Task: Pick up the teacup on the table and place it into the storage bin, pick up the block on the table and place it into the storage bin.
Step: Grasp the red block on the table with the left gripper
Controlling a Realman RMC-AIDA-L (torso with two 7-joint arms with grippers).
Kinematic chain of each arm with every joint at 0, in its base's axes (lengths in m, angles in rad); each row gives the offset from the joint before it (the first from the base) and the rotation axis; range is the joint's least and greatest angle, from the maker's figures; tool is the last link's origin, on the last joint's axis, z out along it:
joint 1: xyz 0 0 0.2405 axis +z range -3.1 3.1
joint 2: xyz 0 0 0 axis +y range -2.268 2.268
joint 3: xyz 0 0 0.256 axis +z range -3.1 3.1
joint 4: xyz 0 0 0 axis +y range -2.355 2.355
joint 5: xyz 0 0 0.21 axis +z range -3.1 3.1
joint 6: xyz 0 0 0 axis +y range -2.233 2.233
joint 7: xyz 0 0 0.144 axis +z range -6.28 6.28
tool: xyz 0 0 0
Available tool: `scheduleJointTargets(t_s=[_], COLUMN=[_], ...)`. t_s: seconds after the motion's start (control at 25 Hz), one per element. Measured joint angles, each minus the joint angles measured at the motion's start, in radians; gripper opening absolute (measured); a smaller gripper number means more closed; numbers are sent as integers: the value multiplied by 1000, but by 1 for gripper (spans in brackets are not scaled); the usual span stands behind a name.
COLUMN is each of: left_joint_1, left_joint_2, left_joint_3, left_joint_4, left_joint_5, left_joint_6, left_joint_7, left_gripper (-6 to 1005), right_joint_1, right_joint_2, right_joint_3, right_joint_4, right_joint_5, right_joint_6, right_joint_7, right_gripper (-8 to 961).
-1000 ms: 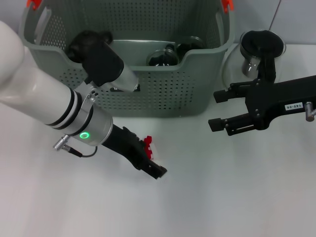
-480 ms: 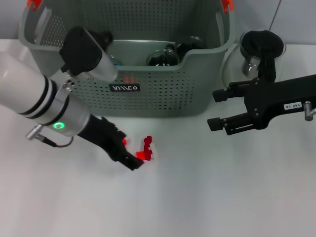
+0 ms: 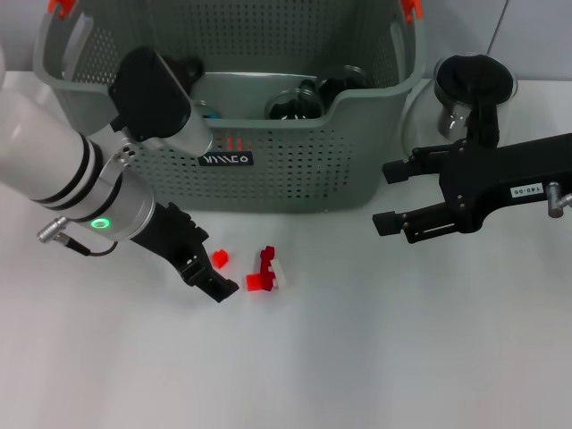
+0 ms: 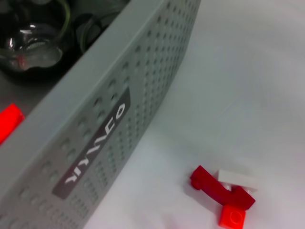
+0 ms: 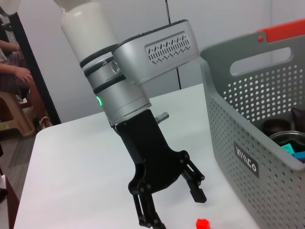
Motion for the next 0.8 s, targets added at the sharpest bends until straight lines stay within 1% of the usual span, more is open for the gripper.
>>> scheduleJointTargets(t_s=[0.08, 0.24, 0.44, 0.64, 0.8], left_joint_1=[-4, -6, -7, -7, -6], left_joint_2=[-4, -5, -4, -4, -4], left_joint_3=[4, 23, 40, 45, 74], left_joint_4=[1, 1, -8, -11, -13], left_joint_5=[8, 12, 36, 40, 41], left_joint_6=[-4, -23, -62, -78, -85], left_joint_7=[-7, -30, -40, -43, -61], left_gripper=[947, 947, 872, 861, 852], right_joint_1=[0, 0, 6, 7, 8], right_joint_2=[1, 1, 1, 1, 1], right_joint_3=[0, 1, 1, 2, 2], right_joint_4=[0, 0, -1, -2, -2], right_joint_5=[0, 1, 2, 2, 2], right_joint_6=[0, 2, 2, 2, 2], right_joint_7=[1, 1, 0, 0, 0], right_gripper=[878, 878, 877, 878, 878])
